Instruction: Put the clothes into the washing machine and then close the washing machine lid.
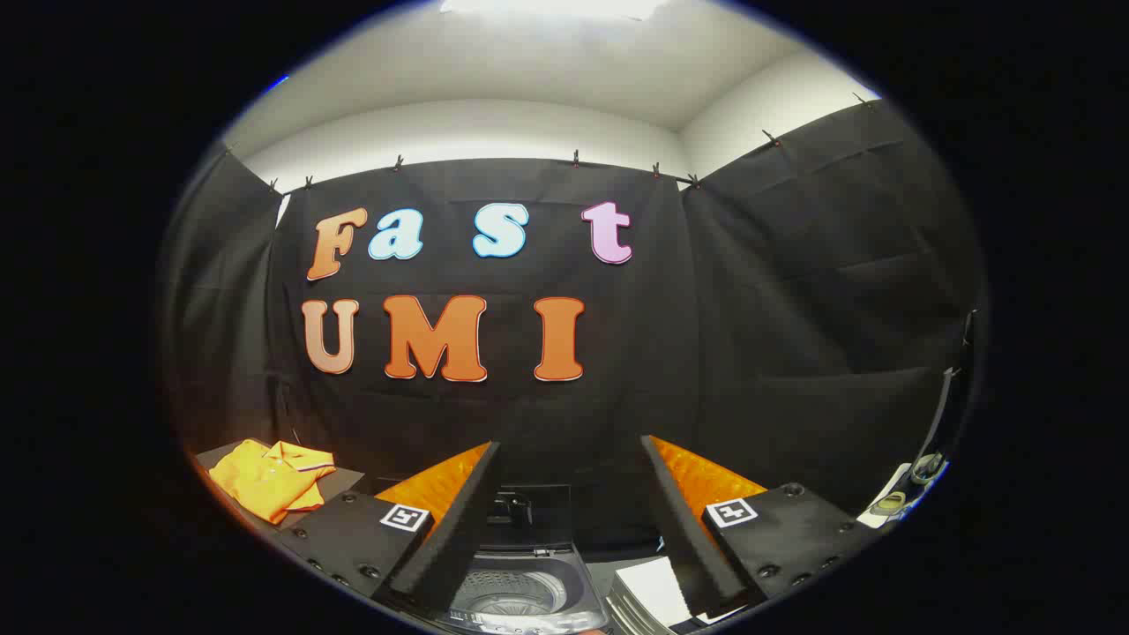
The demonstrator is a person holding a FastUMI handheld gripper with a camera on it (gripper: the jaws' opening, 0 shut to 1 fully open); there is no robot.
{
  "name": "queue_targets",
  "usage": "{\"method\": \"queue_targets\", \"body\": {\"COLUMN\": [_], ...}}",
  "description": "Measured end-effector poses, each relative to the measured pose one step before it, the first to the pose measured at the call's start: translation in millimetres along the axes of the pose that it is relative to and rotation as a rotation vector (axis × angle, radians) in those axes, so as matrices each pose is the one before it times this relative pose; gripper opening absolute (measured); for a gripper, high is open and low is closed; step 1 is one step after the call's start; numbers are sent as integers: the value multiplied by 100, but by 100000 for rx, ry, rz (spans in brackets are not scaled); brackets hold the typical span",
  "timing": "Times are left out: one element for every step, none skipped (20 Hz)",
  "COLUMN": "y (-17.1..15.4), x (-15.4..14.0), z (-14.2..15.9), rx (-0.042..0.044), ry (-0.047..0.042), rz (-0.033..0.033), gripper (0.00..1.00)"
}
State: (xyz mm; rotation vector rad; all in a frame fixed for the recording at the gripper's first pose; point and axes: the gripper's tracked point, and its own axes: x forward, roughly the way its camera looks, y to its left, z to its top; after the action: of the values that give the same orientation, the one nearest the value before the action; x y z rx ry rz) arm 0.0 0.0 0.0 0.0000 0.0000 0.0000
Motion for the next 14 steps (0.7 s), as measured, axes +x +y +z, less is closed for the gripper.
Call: {"method": "queue_targets", "body": {"y": [-14,-46,44,35,53,-55,70,-12,7,23,28,8,-33,36], "x": [39,-21,75,-81,16,-92,-56,125,-65,95,-148,-5,-80,9], "z": [77,-5,-94,70,-102,76,48,64,-6,45,97,43,146,81], "rx": [-40,11,83,73,48,-37,-125,-182,-116,-23,64,48,-4,-54], "ry": [-7,83,78,27,104,96,-49,-33,-131,-103,-78,-60,-52,-41], "rz": [-199,-106,-60,76,22,34,-30,-107,19,1,16,51,-45,-64], "gripper": [98,98,98,98,98,98,98,98,98,98,98,98,98,98]}}
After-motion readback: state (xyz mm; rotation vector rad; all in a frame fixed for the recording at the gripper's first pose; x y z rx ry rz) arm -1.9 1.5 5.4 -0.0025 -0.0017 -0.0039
